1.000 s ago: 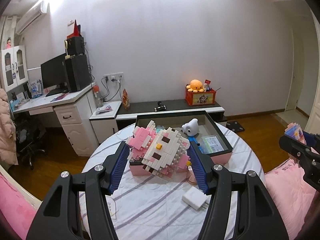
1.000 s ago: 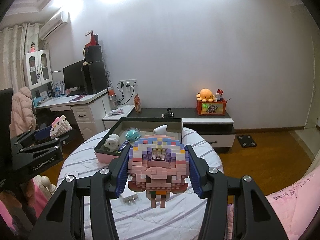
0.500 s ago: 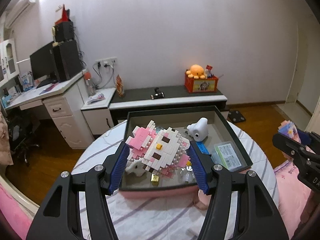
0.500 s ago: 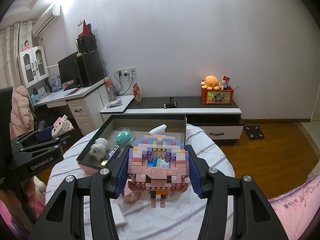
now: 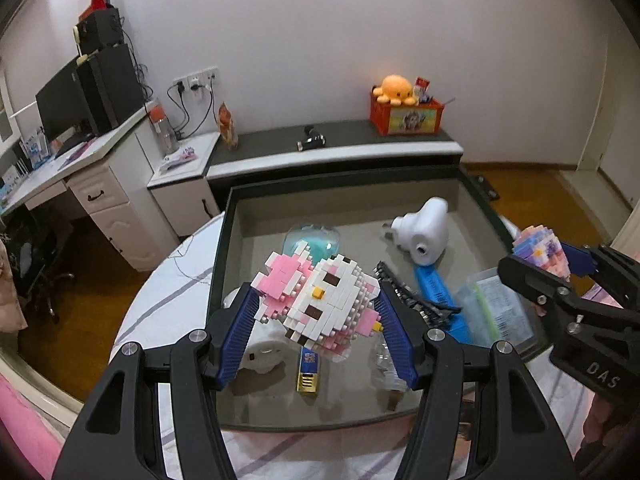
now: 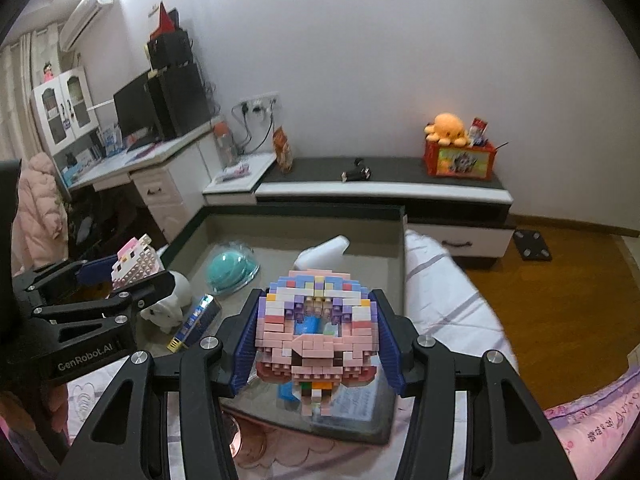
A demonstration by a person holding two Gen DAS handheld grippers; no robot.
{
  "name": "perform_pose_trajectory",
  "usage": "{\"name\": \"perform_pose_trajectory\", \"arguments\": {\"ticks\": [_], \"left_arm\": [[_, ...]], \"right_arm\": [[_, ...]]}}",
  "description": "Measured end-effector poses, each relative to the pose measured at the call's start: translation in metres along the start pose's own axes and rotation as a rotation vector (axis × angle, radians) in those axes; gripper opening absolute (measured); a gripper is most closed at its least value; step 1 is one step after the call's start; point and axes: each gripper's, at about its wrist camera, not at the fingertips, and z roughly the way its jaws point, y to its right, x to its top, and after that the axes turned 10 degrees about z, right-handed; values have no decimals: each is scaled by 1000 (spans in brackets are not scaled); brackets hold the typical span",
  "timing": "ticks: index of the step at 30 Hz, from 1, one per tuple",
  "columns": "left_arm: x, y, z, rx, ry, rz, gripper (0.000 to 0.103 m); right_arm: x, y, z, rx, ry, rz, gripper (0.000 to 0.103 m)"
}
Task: Organize rigid objects
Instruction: 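Lift the block figure with both tools and lower it into the pink box, then open both tools and withdraw them from the box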
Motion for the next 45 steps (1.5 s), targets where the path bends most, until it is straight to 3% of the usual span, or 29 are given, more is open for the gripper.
{"name": "perform_pose_trajectory", "arguments": {"ticks": [12,13,15,17,20,35,45], "left_arm": [[-1,3,27,-28,-64,9,64],[-1,3,27,-24,-66,12,68],[0,4,28,-20,-66,14,93],[0,4,26,11,-50,21,93],[0,6,25,11,-49,31,94],[-1,7,23,25,-53,26,97],[-7,5,-25,29,24,12,100]], "right_arm": [[-5,3,34,5,-86,2,53],[-5,3,34,12,-86,7,53],[-4,4,35,16,-91,11,55],[-4,6,35,9,-89,15,60],[-2,10,33,-13,-70,28,78],[-1,13,29,-15,-64,43,78],[-5,2,-18,-28,-3,19,79]]}}
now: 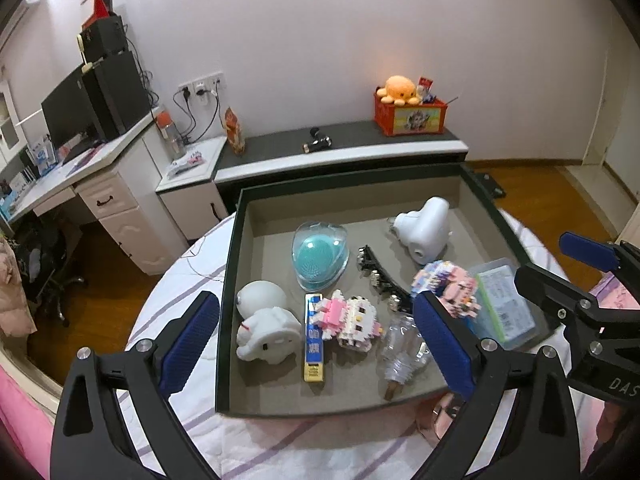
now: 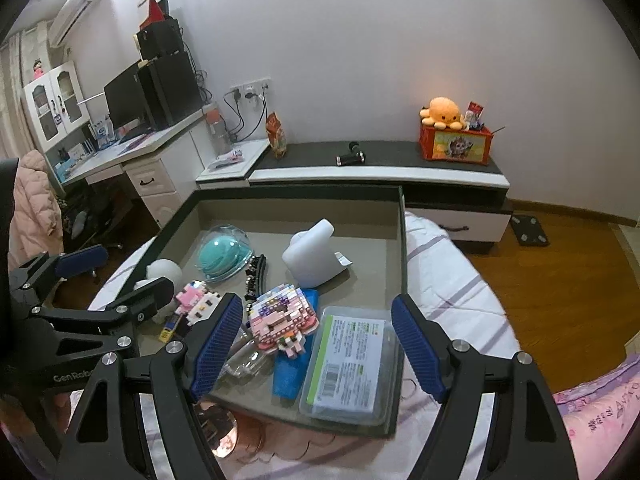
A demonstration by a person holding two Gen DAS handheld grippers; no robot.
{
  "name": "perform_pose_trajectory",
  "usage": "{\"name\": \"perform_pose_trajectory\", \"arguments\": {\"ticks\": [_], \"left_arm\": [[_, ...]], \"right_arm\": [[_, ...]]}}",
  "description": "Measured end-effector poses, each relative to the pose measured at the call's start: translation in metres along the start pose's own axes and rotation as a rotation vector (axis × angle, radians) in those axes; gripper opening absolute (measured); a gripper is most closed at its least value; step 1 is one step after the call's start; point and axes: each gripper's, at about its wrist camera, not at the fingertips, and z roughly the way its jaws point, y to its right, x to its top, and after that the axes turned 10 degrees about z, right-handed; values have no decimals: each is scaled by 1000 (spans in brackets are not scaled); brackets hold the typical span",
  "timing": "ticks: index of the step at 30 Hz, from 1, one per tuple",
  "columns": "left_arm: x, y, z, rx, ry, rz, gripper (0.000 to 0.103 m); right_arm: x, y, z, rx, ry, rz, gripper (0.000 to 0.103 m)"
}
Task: Organize rigid objects
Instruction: 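Open both tools and withdraw them from the box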
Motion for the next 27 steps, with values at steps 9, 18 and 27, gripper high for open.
{"name": "perform_pose_trajectory", "arguments": {"ticks": [9,18,27], "left_arm": [[-18,2,-69,19,105,0,101],[-50,16,-134,8,193,11,103],[-87,24,-190,25,266,6,103]], "right_arm": [[-17,-18,-67,4,89,-32,79],[-46,-30,-140,-7,185,-55,80],[-83,-37,-194,-15,238,-52,81]]}}
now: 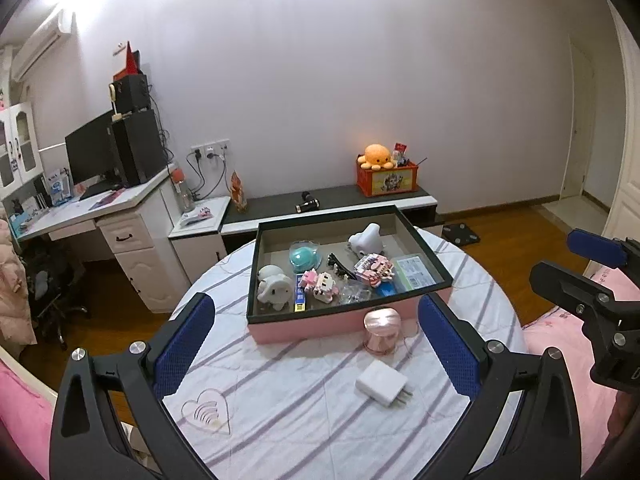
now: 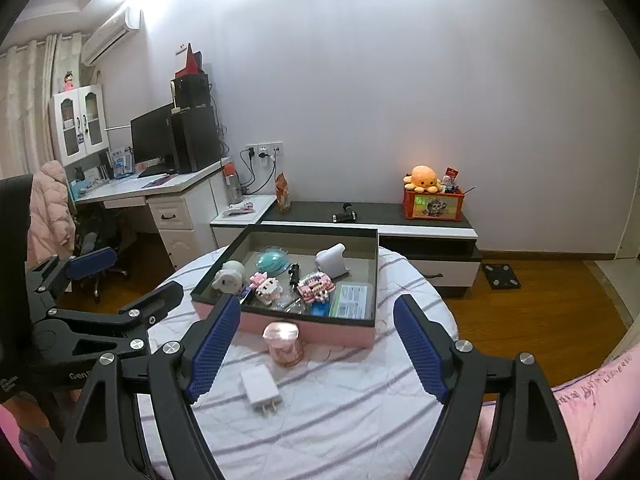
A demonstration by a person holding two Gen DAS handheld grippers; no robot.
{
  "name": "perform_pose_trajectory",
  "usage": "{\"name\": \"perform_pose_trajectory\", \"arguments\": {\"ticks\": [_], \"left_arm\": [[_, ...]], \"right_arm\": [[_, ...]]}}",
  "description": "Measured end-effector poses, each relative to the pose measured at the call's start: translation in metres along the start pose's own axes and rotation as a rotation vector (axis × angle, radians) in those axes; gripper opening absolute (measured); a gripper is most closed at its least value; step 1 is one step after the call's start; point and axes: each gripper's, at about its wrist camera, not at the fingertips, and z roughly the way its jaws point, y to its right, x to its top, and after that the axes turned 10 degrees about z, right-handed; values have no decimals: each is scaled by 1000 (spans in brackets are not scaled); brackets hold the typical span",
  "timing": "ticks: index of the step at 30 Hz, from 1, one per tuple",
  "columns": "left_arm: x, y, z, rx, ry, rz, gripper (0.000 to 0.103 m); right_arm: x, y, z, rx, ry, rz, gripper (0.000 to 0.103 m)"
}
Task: Organize rigid objects
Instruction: 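Open both tools and withdraw them from the box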
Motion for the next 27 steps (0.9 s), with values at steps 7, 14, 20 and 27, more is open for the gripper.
{"name": "perform_pose_trajectory", "arguments": {"ticks": [7,14,20,27], "left_arm": [[-15,-2,-36,18,49,-33,103],[-28,-1,-53,12,59,-56,103],[-34,2,-61,12,71,-69,103],[-36,4,-64,27,67,-66,103]], "right_arm": [[-14,-4,-34,-24,38,-11,82],[-23,-3,-52,-24,61,3,84],[-28,-6,-55,-14,50,-7,84],[-32,-10,-56,-10,50,-22,84]]}}
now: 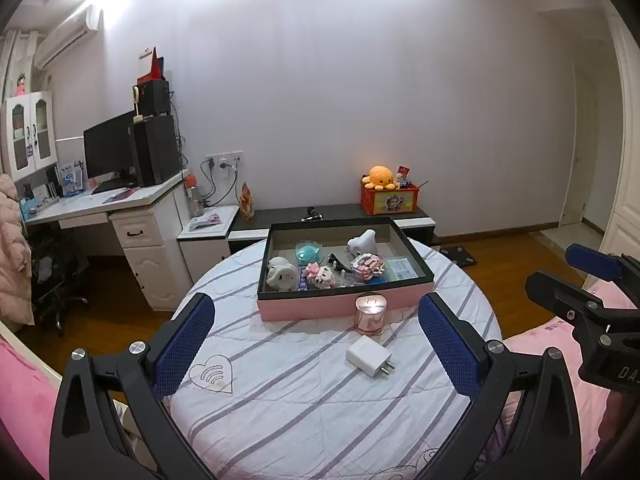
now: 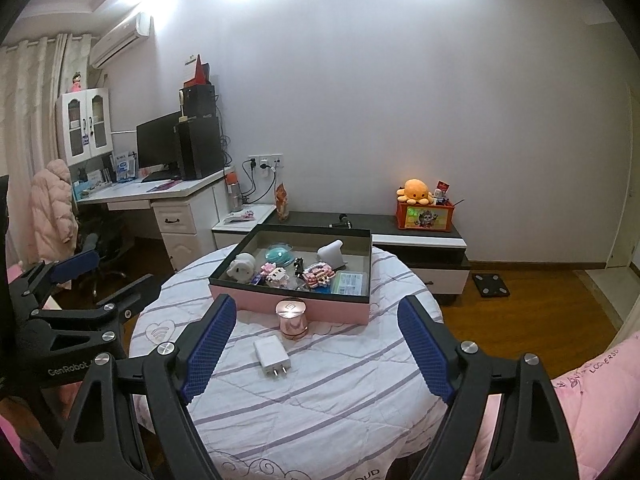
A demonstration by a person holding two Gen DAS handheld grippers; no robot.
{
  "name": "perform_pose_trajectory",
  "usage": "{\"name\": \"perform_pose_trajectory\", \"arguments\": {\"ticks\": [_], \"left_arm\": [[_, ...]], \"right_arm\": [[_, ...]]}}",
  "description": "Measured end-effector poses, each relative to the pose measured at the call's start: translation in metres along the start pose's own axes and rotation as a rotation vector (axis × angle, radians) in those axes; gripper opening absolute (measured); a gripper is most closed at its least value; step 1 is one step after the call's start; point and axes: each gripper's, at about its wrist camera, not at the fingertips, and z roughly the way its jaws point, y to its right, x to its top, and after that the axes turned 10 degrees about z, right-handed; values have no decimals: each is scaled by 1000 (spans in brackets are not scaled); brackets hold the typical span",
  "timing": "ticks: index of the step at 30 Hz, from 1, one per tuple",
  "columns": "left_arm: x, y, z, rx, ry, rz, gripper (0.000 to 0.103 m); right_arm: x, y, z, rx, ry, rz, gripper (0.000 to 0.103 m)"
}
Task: Organize rigid objects
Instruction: 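Open both tools and withdraw them from the box, then grasp the rose-gold cup with the right tool while the left tool grasps the white charger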
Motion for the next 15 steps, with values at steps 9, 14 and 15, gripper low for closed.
{"name": "perform_pose_trajectory", "arguments": {"ticks": [9,14,15], "left_arm": [[-2,-1,10,0,-34,-11,103],[-5,-7,25,0,-80,-41,103],[-6,-9,30,1,-95,-51,103]], "right_arm": [[0,5,3,-15,-10,15,84],[2,10,12,-22,-24,30,84],[3,11,16,-22,-31,32,85]]}}
